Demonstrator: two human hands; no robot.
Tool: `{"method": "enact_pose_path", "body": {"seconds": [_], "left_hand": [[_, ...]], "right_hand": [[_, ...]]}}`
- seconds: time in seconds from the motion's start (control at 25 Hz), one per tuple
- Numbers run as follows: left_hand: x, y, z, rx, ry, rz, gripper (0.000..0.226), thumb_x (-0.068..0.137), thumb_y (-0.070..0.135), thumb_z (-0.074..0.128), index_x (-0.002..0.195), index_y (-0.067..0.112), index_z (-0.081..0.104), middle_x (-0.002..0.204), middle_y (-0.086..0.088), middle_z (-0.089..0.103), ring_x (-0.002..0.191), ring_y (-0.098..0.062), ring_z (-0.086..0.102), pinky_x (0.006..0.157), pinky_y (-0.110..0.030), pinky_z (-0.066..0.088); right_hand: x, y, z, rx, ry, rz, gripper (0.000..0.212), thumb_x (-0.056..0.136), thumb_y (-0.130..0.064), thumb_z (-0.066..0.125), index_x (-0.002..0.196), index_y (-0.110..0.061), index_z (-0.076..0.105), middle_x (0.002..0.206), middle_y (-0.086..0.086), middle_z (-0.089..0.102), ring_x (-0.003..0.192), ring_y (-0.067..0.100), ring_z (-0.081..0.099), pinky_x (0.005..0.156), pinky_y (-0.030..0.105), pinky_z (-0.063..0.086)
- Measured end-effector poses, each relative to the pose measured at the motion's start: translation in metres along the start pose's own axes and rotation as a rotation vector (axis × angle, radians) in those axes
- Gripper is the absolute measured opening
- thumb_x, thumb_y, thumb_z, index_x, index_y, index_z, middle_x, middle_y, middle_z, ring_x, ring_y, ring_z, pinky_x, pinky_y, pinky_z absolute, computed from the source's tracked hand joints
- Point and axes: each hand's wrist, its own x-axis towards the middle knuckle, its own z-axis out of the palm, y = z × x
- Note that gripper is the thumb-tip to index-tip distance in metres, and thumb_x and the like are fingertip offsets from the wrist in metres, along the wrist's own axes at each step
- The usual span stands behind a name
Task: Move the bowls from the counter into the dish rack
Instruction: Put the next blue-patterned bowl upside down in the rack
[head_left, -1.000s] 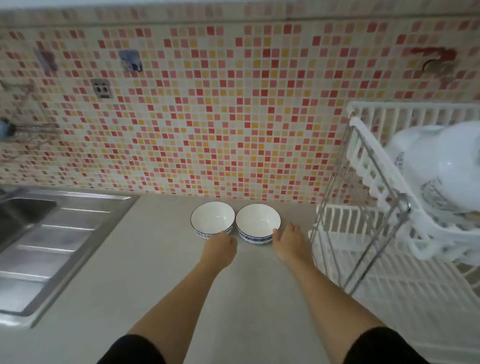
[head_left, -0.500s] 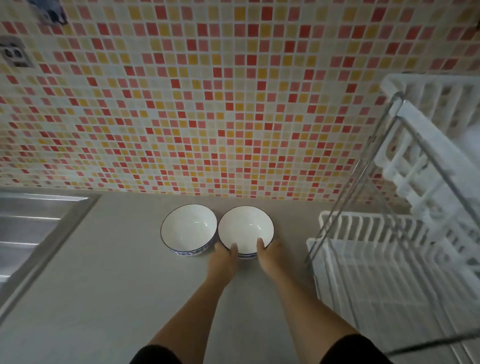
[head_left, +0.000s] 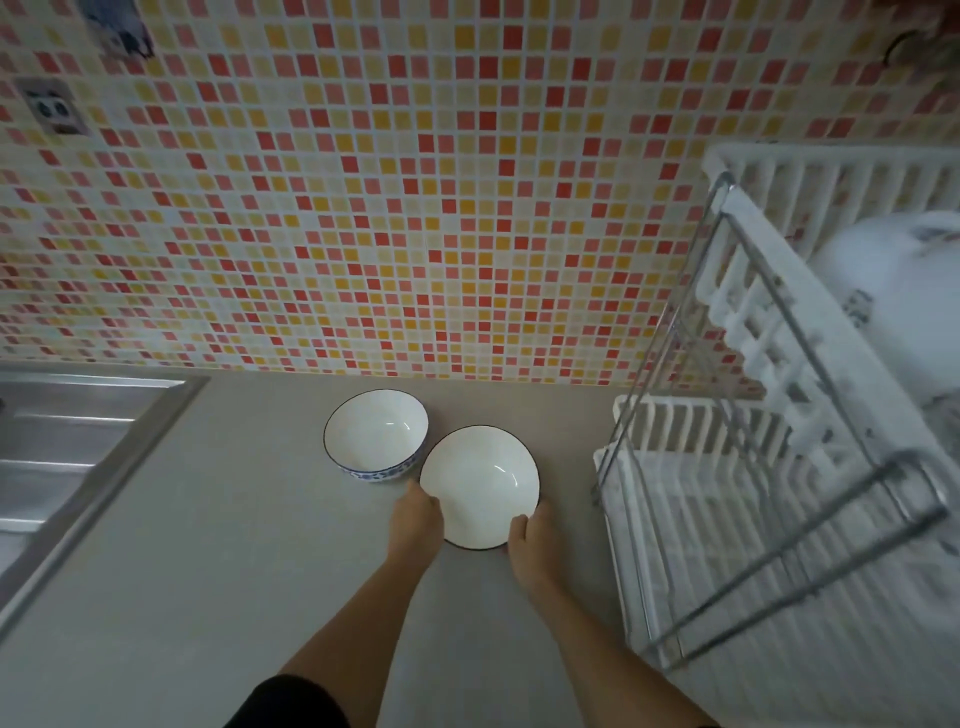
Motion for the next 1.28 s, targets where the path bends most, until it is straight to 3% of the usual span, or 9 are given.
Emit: {"method": "enact_pose_path", "body": {"seconds": [0.12, 0.24, 0.36, 0.56, 0.68, 0.84, 0.96, 1.12, 1.28], "left_hand": [[-0.043, -0.006, -0.023, -0.041, 0.049, 0.123, 0.049, 0.093, 0.000, 0.033, 0.140, 0.009, 0.038, 0.110, -0.029, 0.062, 0.101, -0.044, 0.059, 0.081, -0.040, 0.047], [-0.090, -0.011, -0.051, -0.176, 0.093, 0.200, 0.052, 0.089, -0.003, 0.032, 0.137, 0.017, 0.038, 0.087, -0.021, 0.059, 0.079, -0.037, 0.056, 0.068, -0.036, 0.044], [-0.153, -0.018, -0.079, -0.325, 0.140, 0.263, 0.044, 0.090, -0.001, 0.032, 0.128, 0.018, 0.041, 0.084, -0.010, 0.056, 0.072, -0.026, 0.051, 0.061, -0.033, 0.040], [-0.235, -0.020, -0.103, -0.748, 0.136, 0.299, 0.021, 0.097, 0.040, 0.033, 0.106, 0.026, 0.045, 0.106, 0.001, 0.057, 0.100, -0.021, 0.052, 0.087, -0.037, 0.042], [-0.265, 0.002, -0.129, -0.881, 0.207, 0.365, 0.031, 0.093, 0.053, 0.030, 0.099, 0.028, 0.047, 0.100, 0.012, 0.058, 0.104, -0.018, 0.055, 0.095, -0.045, 0.045], [-0.310, 0.042, -0.162, -1.086, 0.143, 0.605, 0.014, 0.096, 0.029, 0.039, 0.096, 0.017, 0.046, 0.080, 0.017, 0.056, 0.077, -0.005, 0.054, 0.067, -0.025, 0.047], [-0.332, 0.064, -0.176, -1.034, 0.079, 0.781, 0.039, 0.083, 0.039, 0.035, 0.111, 0.021, 0.056, 0.112, 0.010, 0.061, 0.097, -0.007, 0.055, 0.082, -0.025, 0.044], [-0.354, 0.104, -0.177, -0.728, -0.053, 1.013, 0.058, 0.090, 0.035, 0.021, 0.123, 0.011, 0.062, 0.124, 0.002, 0.066, 0.114, -0.006, 0.057, 0.106, -0.040, 0.040], [-0.387, 0.163, -0.167, -0.432, -0.222, 1.141, 0.093, 0.060, 0.089, 0.038, 0.130, 0.028, 0.044, 0.121, 0.017, 0.059, 0.106, 0.013, 0.059, 0.081, -0.011, 0.047]], "right_hand": [[-0.039, -0.007, -0.012, 0.095, -0.013, -0.091, 0.034, 0.091, 0.003, 0.037, 0.123, 0.000, 0.046, 0.106, 0.009, 0.059, 0.088, 0.023, 0.057, 0.065, 0.008, 0.044], [-0.081, -0.020, -0.029, 0.187, -0.066, -0.137, 0.037, 0.091, -0.003, 0.040, 0.128, -0.006, 0.040, 0.118, 0.008, 0.058, 0.096, 0.022, 0.060, 0.085, 0.037, 0.054], [-0.135, -0.034, -0.053, 0.261, -0.109, -0.092, 0.030, 0.095, -0.029, 0.047, 0.117, -0.010, 0.038, 0.105, 0.004, 0.056, 0.083, 0.013, 0.057, 0.083, 0.043, 0.054], [-0.199, -0.058, -0.082, 0.536, -0.077, -0.073, 0.050, 0.088, -0.066, 0.028, 0.106, -0.021, 0.039, 0.101, 0.005, 0.057, 0.096, 0.026, 0.057, 0.093, 0.056, 0.049], [-0.226, -0.087, -0.106, 0.652, -0.093, -0.176, 0.066, 0.069, -0.076, 0.029, 0.109, -0.026, 0.044, 0.119, 0.013, 0.056, 0.102, 0.027, 0.058, 0.094, 0.056, 0.049], [-0.264, -0.126, -0.155, 0.857, -0.105, -0.460, 0.029, 0.075, -0.053, 0.046, 0.093, -0.032, 0.041, 0.104, -0.002, 0.055, 0.091, 0.010, 0.058, 0.080, 0.031, 0.052], [-0.282, -0.139, -0.196, 0.821, -0.131, -0.714, 0.047, 0.067, -0.055, 0.057, 0.107, -0.034, 0.044, 0.099, -0.017, 0.065, 0.088, -0.002, 0.063, 0.074, 0.018, 0.051], [-0.283, -0.139, -0.273, 0.631, -0.107, -0.878, 0.075, 0.059, -0.080, 0.061, 0.124, -0.048, 0.043, 0.128, -0.016, 0.056, 0.123, 0.009, 0.052, 0.104, 0.032, 0.041], [-0.274, -0.135, -0.368, 0.442, -0.077, -0.989, 0.092, 0.057, -0.075, 0.066, 0.136, -0.041, 0.033, 0.142, -0.014, 0.045, 0.128, 0.008, 0.050, 0.104, 0.030, 0.045]]}}
